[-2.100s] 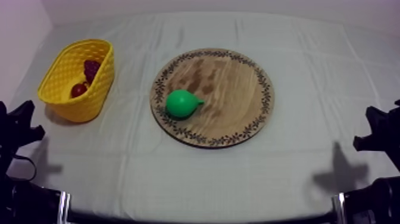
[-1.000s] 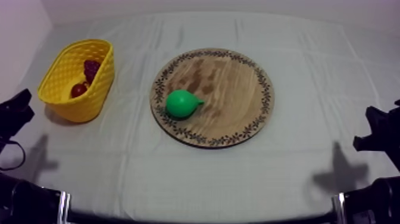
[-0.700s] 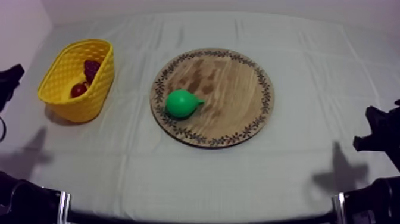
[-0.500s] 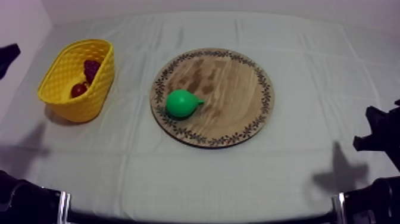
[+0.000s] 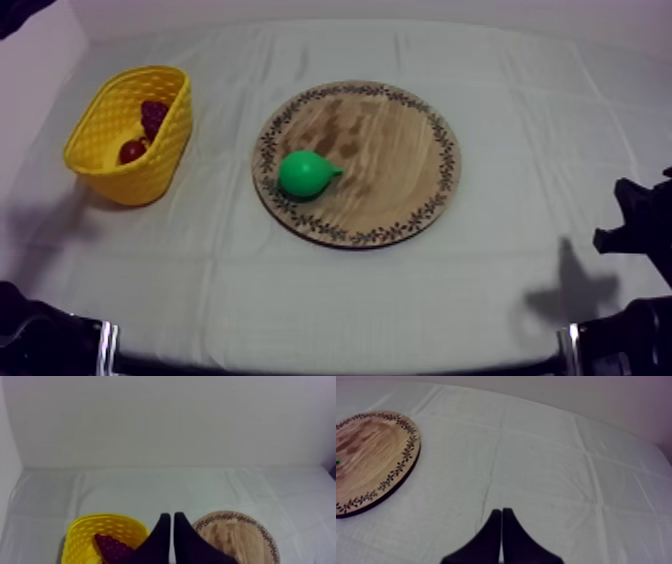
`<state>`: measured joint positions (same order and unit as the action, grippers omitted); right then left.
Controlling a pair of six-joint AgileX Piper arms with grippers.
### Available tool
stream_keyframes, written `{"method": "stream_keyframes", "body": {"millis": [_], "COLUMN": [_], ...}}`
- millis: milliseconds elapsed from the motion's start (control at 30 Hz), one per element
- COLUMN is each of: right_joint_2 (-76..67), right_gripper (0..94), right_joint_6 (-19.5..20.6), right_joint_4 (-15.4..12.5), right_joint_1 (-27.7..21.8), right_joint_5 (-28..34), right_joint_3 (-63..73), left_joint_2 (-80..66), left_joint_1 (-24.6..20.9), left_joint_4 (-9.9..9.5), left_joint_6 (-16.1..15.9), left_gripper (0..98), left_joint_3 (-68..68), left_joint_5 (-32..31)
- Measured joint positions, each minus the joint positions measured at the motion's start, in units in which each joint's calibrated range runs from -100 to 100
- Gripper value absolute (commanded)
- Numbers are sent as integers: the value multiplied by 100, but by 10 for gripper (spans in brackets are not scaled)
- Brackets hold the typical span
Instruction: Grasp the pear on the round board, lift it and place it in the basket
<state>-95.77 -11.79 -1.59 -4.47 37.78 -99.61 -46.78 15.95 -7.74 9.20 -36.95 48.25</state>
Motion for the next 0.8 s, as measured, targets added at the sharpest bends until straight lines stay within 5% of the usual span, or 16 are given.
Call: {"method": "stream_keyframes", "body": {"millis": [200, 800], "right_joint_2": [0, 0], "right_gripper": [5, 5], "right_joint_6": [0, 0], "right_joint_4": [0, 0], "right_joint_1": [0, 0], "right_joint_5": [0, 3], "right_joint_3": [0, 0], "left_joint_2": [699, 2339], "left_joint_1": [573, 1957], "left_joint_4": [-407, -744], "left_joint_6": [204, 44], "left_gripper": [0, 0], "left_joint_3": [742, 1098], "left_joint_5": [471, 1055]}}
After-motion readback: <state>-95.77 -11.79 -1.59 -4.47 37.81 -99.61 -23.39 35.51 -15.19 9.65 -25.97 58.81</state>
